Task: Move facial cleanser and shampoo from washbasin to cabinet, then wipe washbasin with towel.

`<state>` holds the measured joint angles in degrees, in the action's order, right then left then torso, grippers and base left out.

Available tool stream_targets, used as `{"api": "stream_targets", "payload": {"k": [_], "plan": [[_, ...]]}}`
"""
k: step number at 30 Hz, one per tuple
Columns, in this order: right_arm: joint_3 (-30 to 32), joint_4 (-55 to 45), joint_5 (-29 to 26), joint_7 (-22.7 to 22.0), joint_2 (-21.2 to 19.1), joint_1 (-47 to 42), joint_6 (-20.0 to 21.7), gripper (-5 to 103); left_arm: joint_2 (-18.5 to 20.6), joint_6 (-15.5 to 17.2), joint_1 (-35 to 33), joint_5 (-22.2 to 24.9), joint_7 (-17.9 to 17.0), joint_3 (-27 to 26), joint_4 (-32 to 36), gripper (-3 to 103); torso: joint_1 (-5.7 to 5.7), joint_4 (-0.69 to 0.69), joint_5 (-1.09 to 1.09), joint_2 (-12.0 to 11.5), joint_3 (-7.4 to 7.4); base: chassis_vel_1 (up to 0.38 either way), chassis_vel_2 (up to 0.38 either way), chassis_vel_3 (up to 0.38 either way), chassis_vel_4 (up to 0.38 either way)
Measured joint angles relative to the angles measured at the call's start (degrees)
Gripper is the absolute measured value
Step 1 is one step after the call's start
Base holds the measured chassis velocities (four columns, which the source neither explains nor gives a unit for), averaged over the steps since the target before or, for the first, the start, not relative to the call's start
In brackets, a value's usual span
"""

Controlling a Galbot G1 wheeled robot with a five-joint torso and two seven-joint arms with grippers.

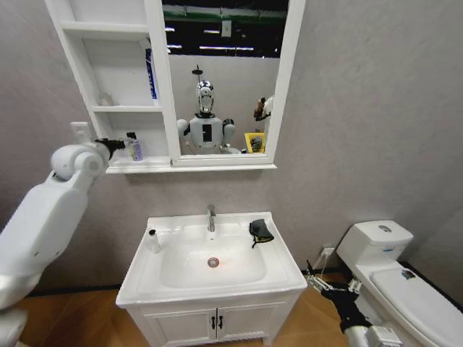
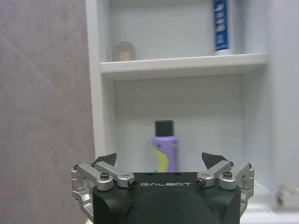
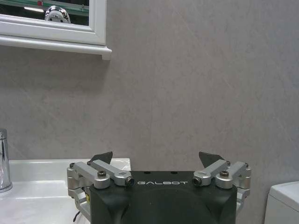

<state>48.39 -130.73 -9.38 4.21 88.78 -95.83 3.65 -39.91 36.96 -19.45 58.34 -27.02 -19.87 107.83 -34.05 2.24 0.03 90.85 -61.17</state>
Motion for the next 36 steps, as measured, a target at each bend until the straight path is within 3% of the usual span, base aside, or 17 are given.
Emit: {"api": "stream_targets", "payload": {"k": [1, 3, 4, 6, 7, 8, 9, 10, 11, 14, 16, 18, 27, 36], "plan": [[0.0, 0.0, 0.0, 0.0, 0.0, 0.0, 0.0, 100, 0.0, 0.0, 0.0, 0.0, 0.0, 0.0, 0.0, 100, 0.0, 0.0, 0.0, 0.0, 0.0, 0.0, 0.0, 0.0, 0.0], [-0.5, 0.5, 0.0, 0.1, 0.0, 0.0, -0.2, 100, -1.1, -1.9, -12.0, -1.4, -1.8, -4.2, 8.0, 100, 0.01, 0.05, -0.03, 0.0, 0.0, 0.0, 0.0, 0.0, 0.0], [-0.5, 0.5, 0.0, 0.1, 0.0, 0.0, -0.2, 100, -1.1, -1.9, -12.0, -1.4, -1.8, -4.2, 8.0, 100, 0.01, 0.05, -0.03, 0.0, 0.0, 0.0, 0.0, 0.0, 0.0], [-1.3, 0.8, 0.2, 0.1, -0.3, 0.0, -0.3, 100, -6.8, -6.3, -25.4, -9.1, -0.5, -7.5, 12.7, 100, 0.01, 0.08, -0.01, 0.0, 0.0, 0.0, 0.0, 0.0, 0.0], [-1.3, 0.8, 0.2, 0.1, -0.3, 0.0, -0.3, 100, -6.8, -6.3, -25.4, -9.1, -0.5, -7.5, 12.7, 100, 0.01, 0.08, -0.01, 0.0, 0.0, 0.0, 0.0, 0.0, 0.0], [-1.4, 0.8, 0.3, 0.1, -0.3, 0.0, -0.3, 100, -9.7, -9.1, -30.4, -13.8, 1.3, -8.1, 13.3, 100, 0.0, 0.08, -0.02, 0.0, 0.0, 0.0, 0.0, 0.0, 0.0], [-1.5, 0.9, 0.5, 0.2, -0.3, 0.0, -0.3, 100, -14.5, -13.8, -37.5, -21.9, 4.9, -8.7, 13.3, 100, -0.01, 0.07, -0.05, 0.0, -0.02, 0.0, 0.0, 0.0, 0.0], [-1.5, 0.9, 0.5, 0.2, -0.3, 0.0, -0.4, 100, -17.0, -15.8, -40.4, -25.7, 6.8, -8.9, 12.9, 100, -0.01, 0.05, -0.02, 0.0, -0.02, 0.0, 0.0, 0.0, 0.0], [-1.5, 0.9, 0.5, 0.2, -0.3, 0.0, -0.4, 100, -17.0, -15.8, -40.4, -25.7, 6.8, -8.9, 12.9, 100, -0.01, 0.05, -0.02, 0.0, -0.02, 0.0, 0.0, 0.0, 0.0], [-1.3, 1.0, 0.6, 0.4, -0.4, -0.7, -0.9, 100, -26.0, -23.6, -48.0, -38.2, 12.6, -8.7, 7.5, 100, 0.0, 0.04, -0.02, 0.0, -0.01, 0.0, 0.0, 0.0, 0.0], [-1.3, 1.0, 0.6, 0.4, -0.4, -0.9, -1.1, 100, -27.3, -24.7, -48.6, -39.9, 13.2, -8.7, 6.2, 100, 0.0, 0.05, -0.02, 0.0, -0.01, 0.0, 0.0, 0.0, 0.0], [-1.1, 1.0, 0.5, 0.5, -0.6, -1.5, -1.6, 100, -31.5, -27.6, -49.4, -44.2, 14.4, -8.1, 0.4, 100, -0.01, 0.06, -0.02, 0.0, -0.01, 0.0, 0.0, 0.0, 0.0], [-0.4, 1.3, 0.4, 0.7, -0.6, -1.6, -2.5, 100, -35.8, -30.9, -42.4, -46.7, 13.6, -6.5, -15.2, 100, -0.03, 0.06, -0.02, 0.0, -0.02, 0.0, 0.0, 0.0, 0.0], [0.5, 1.8, 0.4, 0.9, -0.5, -1.8, -3.1, 100, -38.3, -32.7, -36.1, -47.1, 11.5, -6.2, -22.8, 100, -0.03, 0.06, -0.02, 0.0, -0.02, 0.0, 0.0, 0.0, 0.0]]}}
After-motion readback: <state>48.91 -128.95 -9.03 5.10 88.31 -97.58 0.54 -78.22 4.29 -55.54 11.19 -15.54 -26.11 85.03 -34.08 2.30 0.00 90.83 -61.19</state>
